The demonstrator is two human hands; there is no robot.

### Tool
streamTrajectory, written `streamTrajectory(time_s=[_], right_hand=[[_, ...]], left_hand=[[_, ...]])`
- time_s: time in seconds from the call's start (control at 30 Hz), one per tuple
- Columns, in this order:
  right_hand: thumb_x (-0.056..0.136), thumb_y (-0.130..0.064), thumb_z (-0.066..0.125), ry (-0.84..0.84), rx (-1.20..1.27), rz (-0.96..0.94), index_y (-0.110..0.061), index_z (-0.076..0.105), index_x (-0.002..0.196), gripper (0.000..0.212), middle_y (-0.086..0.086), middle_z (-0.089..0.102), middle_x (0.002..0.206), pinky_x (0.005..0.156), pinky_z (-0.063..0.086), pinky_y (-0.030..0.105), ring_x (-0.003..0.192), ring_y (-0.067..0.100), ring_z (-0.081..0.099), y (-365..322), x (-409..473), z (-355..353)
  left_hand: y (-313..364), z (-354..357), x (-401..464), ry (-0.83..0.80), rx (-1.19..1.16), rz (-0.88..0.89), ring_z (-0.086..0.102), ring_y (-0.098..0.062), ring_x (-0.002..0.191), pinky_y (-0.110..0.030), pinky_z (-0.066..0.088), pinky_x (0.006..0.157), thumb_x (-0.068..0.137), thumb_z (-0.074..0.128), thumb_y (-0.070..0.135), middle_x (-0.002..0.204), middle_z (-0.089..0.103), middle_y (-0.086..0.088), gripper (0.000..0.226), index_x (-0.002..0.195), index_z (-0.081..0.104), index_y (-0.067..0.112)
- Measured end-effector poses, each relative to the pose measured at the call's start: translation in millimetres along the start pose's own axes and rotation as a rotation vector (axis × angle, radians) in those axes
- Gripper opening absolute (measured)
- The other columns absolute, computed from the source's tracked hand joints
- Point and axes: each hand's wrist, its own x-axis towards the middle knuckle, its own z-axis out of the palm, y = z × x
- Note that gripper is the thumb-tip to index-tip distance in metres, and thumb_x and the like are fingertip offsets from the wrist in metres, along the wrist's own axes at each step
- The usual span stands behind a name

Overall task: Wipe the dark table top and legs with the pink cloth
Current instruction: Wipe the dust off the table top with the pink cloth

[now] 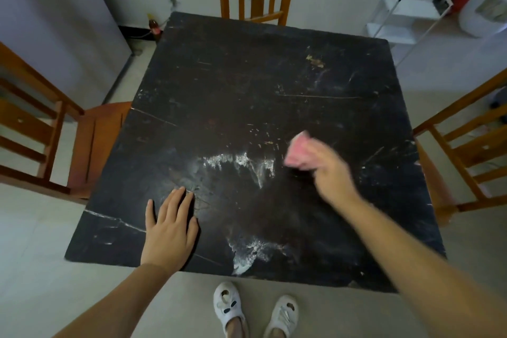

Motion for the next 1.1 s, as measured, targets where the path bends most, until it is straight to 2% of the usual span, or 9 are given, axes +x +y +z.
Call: streamTrajectory(time_s=[0.13, 0.23, 0.33, 0.43, 0.53, 0.63, 0.83, 0.93, 1.1], right_hand=[[0.079, 0.024, 0.034, 0.032, -0.169, 0.341, -0.003, 0.051, 0.132, 0.062, 0.011, 0.043, 0.142, 0.11, 0.025, 0.02, 0.132, 0.026, 0.039, 54, 43, 3], [0.074, 0.028, 0.038, -0.15, -0.225, 0.007, -0.009, 0.053, 0.132, 0.07, 0.01, 0.033, 0.148, 0.118, 0.007, 0.042, 0.141, 0.034, 0.021, 33, 6, 71], [0.077, 0.026, 0.036, -0.447, -0.069, -0.199, -0.02, 0.038, 0.139, 0.078, -0.011, 0.021, 0.149, 0.119, -0.001, 0.035, 0.144, 0.014, 0.008, -12, -51, 106], [0.076, 0.022, 0.035, -0.595, 0.179, -0.122, -0.017, 0.047, 0.134, 0.071, -0.009, 0.036, 0.142, 0.116, 0.014, 0.019, 0.137, 0.008, 0.029, -18, -23, 84], [0.078, 0.018, 0.037, -0.259, 0.214, 0.095, -0.018, 0.052, 0.129, 0.064, 0.0, 0.048, 0.134, 0.112, 0.032, 0.04, 0.127, 0.021, 0.047, 13, 67, 47], [0.086, 0.012, 0.038, -0.175, -0.149, 0.292, -0.02, 0.044, 0.139, 0.062, -0.002, 0.038, 0.147, 0.115, 0.025, 0.036, 0.137, 0.02, 0.033, 34, 127, 39], [0.071, 0.018, 0.027, -0.595, -0.31, -0.384, -0.009, 0.032, 0.144, 0.078, 0.01, 0.018, 0.155, 0.117, -0.007, 0.047, 0.144, 0.036, 0.003, -34, 1, 127], [0.075, 0.015, 0.035, -0.948, -0.305, -0.483, -0.018, 0.022, 0.148, 0.082, 0.0, 0.009, 0.159, 0.118, 0.003, 0.049, 0.146, 0.025, -0.004, -69, -65, 141], [0.08, 0.015, 0.038, -0.543, 0.228, -0.087, -0.012, 0.047, 0.136, 0.063, -0.003, 0.045, 0.14, 0.114, 0.028, 0.038, 0.134, 0.018, 0.039, -66, 52, 125]], left_hand=[[0, 1, 1, -0.017, 0.034, -0.021, 0.029, -0.021, 0.13, -0.049, 0.002, 0.111, 0.095, 0.017, 0.039, 0.139, 0.046, -0.009, 0.053, 0.134, 0.042, 0.013], [2, 1, 1, -0.017, 0.048, -0.044, 0.028, -0.02, 0.131, -0.051, 0.003, 0.111, 0.093, 0.024, 0.036, 0.139, 0.045, -0.009, 0.051, 0.135, 0.04, 0.012], [1, -1, -1, 0.009, 0.025, -0.14, 0.028, -0.021, 0.13, -0.05, -0.001, 0.111, 0.092, 0.025, 0.034, 0.139, 0.045, -0.012, 0.049, 0.134, 0.039, 0.012], [-2, -3, -4, 0.018, -0.001, -0.26, 0.028, -0.023, 0.131, -0.048, -0.005, 0.111, 0.094, 0.021, 0.037, 0.139, 0.044, -0.012, 0.051, 0.133, 0.04, 0.012], [-10, -4, -9, 0.092, -0.017, -0.421, 0.026, -0.025, 0.136, -0.046, -0.012, 0.113, 0.093, 0.017, 0.04, 0.144, 0.038, -0.011, 0.055, 0.136, 0.038, 0.012], [-20, -4, -10, 0.218, -0.116, -0.69, 0.017, -0.023, 0.14, -0.045, -0.014, 0.113, 0.097, 0.027, 0.033, 0.149, 0.028, -0.009, 0.048, 0.14, 0.031, 0.013], [-25, 0, -10, 0.318, -0.24, -1.04, 0.014, -0.023, 0.14, -0.051, -0.005, 0.113, 0.096, 0.032, 0.026, 0.148, 0.027, -0.01, 0.043, 0.136, 0.033, 0.011], [-28, -3, -9, 0.302, -0.258, -1.039, 0.012, -0.022, 0.141, -0.051, -0.006, 0.112, 0.096, 0.031, 0.026, 0.149, 0.024, -0.011, 0.044, 0.137, 0.033, 0.01], [-35, -2, -9, 0.319, -0.246, -1.045, 0.013, -0.022, 0.14, -0.051, -0.004, 0.113, 0.096, 0.032, 0.026, 0.148, 0.025, -0.01, 0.044, 0.137, 0.033, 0.01]])
